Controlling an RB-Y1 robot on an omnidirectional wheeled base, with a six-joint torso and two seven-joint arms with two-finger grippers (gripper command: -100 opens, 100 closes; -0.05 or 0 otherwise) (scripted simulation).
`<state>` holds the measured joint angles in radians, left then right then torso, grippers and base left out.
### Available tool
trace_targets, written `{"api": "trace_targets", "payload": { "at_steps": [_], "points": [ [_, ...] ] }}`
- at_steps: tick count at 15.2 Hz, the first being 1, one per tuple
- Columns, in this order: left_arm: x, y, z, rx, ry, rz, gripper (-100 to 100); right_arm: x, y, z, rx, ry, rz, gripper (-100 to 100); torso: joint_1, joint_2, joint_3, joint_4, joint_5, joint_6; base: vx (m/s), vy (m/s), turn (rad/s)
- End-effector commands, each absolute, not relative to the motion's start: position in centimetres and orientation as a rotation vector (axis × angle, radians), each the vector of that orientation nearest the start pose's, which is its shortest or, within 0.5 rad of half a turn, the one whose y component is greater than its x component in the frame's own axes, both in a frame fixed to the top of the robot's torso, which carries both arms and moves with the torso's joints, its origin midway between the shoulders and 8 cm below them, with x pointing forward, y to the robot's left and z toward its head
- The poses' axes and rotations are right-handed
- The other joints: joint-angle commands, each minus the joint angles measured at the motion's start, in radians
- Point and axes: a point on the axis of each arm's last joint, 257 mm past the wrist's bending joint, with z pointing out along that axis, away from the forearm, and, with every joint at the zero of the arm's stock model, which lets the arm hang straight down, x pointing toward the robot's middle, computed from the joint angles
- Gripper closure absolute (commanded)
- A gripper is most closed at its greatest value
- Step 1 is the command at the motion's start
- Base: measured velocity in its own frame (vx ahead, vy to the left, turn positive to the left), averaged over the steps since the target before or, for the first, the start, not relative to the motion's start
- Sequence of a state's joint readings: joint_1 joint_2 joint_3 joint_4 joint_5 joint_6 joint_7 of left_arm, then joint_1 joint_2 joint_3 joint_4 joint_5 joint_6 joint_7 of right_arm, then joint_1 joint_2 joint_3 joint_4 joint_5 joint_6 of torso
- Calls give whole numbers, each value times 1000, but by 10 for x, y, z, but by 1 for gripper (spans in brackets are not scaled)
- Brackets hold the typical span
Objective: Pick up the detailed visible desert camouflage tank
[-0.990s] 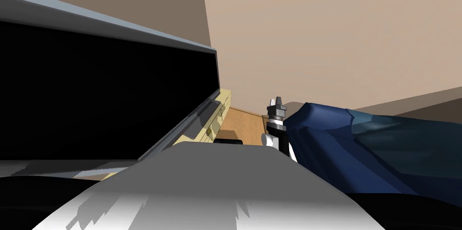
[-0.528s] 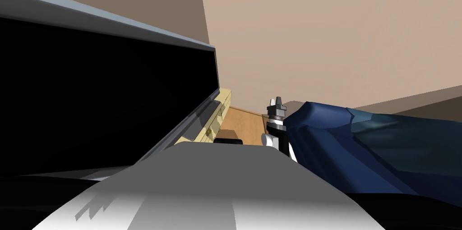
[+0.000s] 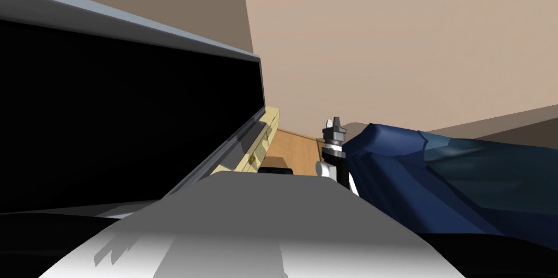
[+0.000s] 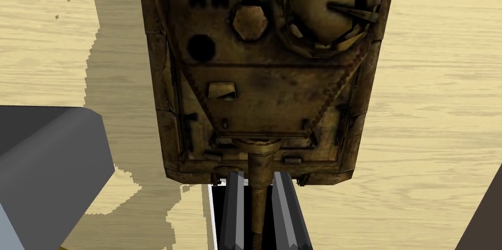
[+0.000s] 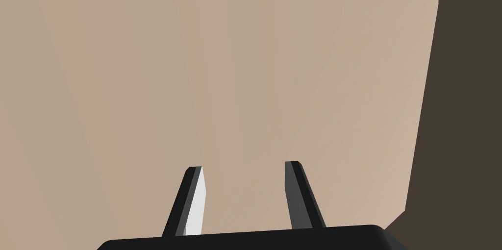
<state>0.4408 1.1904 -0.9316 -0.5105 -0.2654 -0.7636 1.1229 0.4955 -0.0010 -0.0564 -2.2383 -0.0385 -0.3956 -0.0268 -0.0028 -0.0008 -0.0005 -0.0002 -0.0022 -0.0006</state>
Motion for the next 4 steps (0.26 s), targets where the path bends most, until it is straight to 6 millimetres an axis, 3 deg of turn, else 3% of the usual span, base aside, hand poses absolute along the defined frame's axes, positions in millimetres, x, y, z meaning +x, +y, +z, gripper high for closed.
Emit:
{"api": "trace_targets", "payload": {
  "at_steps": [1, 3, 4],
  "points": [
    [-106, 658, -452, -1893, 2500, -15, 100, 363, -309, -13, 802, 669, 1261, 0, 0, 0, 0, 0, 0, 0, 5, -5, 17],
    [-104, 666, -440, -1898, 2502, -7, 100, 363, -309, -13, 802, 669, 1261, 0, -2, 0, 0, 0, -2, 0, -4, -17, 16],
    [-105, 662, -445, -1894, 2504, -12, 100, 363, -309, -13, 802, 669, 1261, 0, -3, 0, 0, 0, -2, 0, -6, -13, 3]
  ]
}}
